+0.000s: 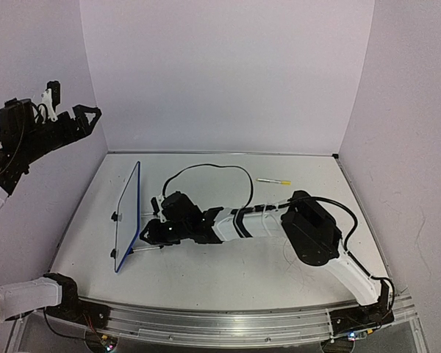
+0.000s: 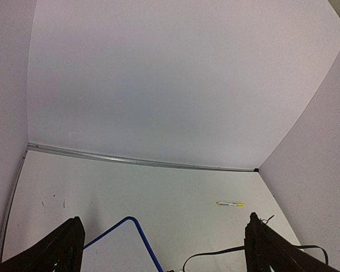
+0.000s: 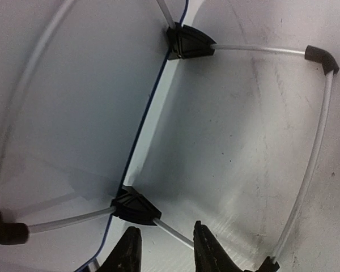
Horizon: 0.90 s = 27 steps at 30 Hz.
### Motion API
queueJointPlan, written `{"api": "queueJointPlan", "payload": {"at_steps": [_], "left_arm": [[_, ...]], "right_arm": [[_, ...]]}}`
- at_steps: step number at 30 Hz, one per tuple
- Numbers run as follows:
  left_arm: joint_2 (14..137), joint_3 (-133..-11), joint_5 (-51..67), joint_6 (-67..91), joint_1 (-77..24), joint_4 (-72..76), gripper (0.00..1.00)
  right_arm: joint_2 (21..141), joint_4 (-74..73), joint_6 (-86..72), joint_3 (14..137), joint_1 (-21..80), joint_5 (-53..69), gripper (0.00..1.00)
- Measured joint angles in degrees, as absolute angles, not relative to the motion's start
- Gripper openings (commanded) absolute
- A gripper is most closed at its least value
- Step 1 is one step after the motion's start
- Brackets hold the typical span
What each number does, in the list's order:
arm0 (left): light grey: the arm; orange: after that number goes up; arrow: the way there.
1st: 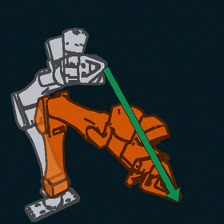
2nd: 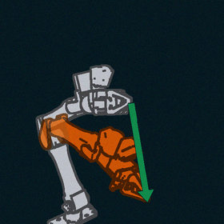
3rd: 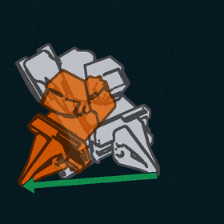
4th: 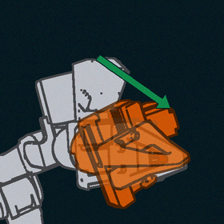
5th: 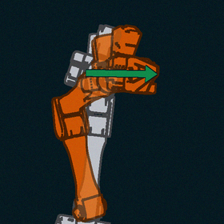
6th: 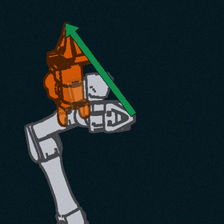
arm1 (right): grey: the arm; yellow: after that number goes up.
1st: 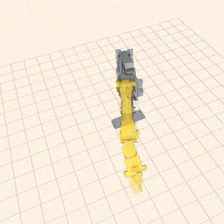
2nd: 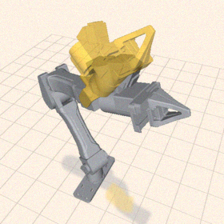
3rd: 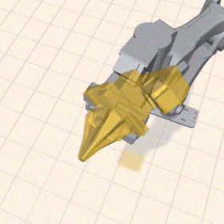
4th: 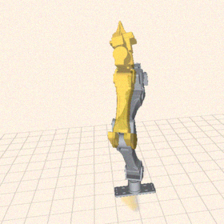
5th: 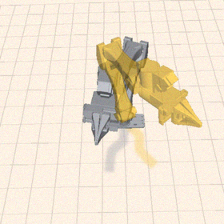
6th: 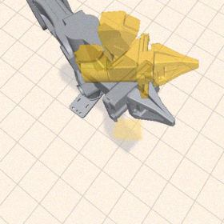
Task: Write a sentence on the whiteboard
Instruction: Move the whiteboard to the corner of the board.
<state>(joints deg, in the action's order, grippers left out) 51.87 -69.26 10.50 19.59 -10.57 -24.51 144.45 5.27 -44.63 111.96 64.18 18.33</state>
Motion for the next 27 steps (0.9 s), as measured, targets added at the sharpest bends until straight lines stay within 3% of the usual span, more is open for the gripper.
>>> {"api": "queueJointPlan", "payload": {"at_steps": [9, 17, 24, 27], "left_arm": [[51.8, -68.8, 10.4, 19.6, -10.5, -24.6, 0.99], [52.5, -68.8, 10.4, 19.6, -10.6, -24.6, 0.99], [52.5, -68.8, 10.4, 19.6, -10.5, -24.6, 0.99], [52.5, -68.8, 10.4, 19.6, -10.6, -24.6, 0.99]], "right_arm": [[145.9, -6.3, -46.0, 115.3, 64.9, 11.6, 0.28], [147.8, -14.8, -44.9, 122.2, 64.9, 8.0, 0.41], [149.9, -17.6, -41.9, 126.0, 65.0, 7.0, 0.37], [150.0, -18.4, -40.2, 126.3, 65.1, 6.2, 0.40]]}}
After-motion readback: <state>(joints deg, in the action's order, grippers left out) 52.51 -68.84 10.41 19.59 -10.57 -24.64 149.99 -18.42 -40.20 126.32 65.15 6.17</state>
